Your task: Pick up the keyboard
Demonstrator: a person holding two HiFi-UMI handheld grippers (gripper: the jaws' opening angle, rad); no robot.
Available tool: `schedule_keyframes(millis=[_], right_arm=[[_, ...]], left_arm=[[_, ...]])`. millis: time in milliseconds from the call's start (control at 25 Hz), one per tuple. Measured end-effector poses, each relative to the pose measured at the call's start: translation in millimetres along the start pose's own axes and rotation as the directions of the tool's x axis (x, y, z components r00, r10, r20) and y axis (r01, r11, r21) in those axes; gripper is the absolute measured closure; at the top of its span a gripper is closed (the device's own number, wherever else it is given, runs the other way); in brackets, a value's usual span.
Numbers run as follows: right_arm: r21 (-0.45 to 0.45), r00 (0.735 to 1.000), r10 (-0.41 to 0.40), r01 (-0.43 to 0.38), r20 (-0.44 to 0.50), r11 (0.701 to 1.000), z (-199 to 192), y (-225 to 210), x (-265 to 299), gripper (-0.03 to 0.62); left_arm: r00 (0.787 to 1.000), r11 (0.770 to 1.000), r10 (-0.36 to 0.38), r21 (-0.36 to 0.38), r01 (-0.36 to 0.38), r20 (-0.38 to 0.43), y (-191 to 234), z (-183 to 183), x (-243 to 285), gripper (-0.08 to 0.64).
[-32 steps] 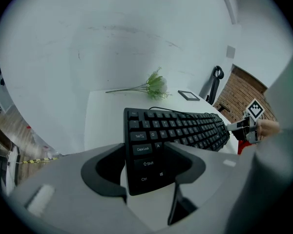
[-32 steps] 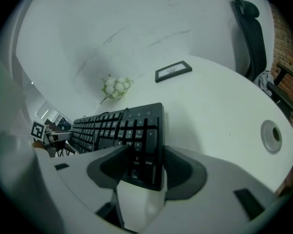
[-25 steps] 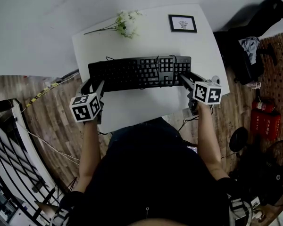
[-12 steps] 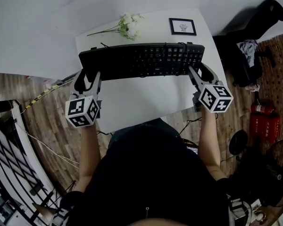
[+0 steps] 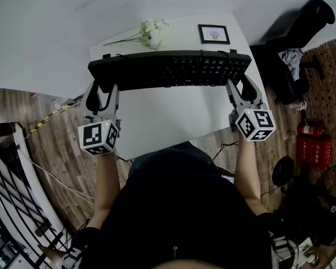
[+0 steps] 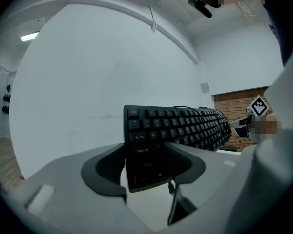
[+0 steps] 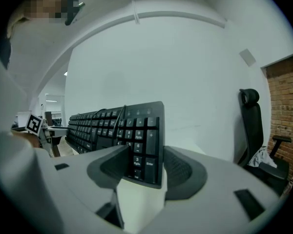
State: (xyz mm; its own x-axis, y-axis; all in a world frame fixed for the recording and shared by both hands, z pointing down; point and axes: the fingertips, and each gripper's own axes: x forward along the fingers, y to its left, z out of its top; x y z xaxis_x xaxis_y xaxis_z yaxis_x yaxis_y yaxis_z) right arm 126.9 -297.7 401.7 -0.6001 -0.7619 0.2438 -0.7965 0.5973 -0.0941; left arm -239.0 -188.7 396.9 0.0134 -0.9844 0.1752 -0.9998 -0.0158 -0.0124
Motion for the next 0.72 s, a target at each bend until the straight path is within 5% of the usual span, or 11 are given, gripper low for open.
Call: schedule_keyframes(millis=[720], right_arm=[[-0.072, 0.993, 0.051, -0.043, 0.11, 0.996, 22.0, -10.9, -3.1, 0.364]], left_arm=[[0.988, 0.996, 0.079, 0.034, -0.084, 0.129, -17.1, 21.3, -19.4, 0.304]])
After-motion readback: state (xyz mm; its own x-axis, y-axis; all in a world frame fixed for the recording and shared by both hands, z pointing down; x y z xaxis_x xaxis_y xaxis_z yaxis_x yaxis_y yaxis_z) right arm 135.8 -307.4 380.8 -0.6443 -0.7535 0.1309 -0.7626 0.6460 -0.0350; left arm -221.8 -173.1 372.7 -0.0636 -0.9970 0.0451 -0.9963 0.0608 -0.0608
